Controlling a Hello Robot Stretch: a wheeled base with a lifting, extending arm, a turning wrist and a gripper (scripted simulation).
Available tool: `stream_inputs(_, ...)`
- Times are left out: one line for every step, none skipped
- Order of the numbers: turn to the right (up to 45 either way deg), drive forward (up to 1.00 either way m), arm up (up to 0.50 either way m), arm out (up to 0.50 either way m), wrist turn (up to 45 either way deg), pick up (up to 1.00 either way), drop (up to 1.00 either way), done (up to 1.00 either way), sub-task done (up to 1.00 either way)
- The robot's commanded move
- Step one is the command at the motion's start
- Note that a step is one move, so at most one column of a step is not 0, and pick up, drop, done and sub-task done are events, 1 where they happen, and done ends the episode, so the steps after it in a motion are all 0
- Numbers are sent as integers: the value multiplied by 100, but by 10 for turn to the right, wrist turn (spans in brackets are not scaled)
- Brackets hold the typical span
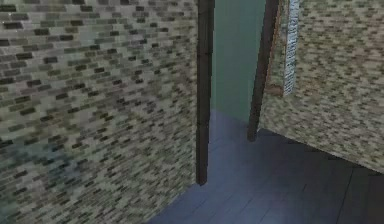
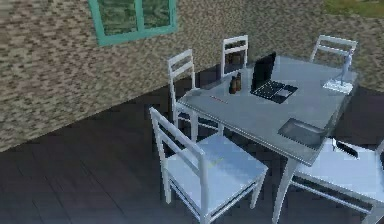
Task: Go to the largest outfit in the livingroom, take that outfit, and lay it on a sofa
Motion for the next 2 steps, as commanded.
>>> stream_inputs(420,0,0,0,0,0,0,0,0)
stream_inputs(0,20,0,0,0,0,0,0,0)
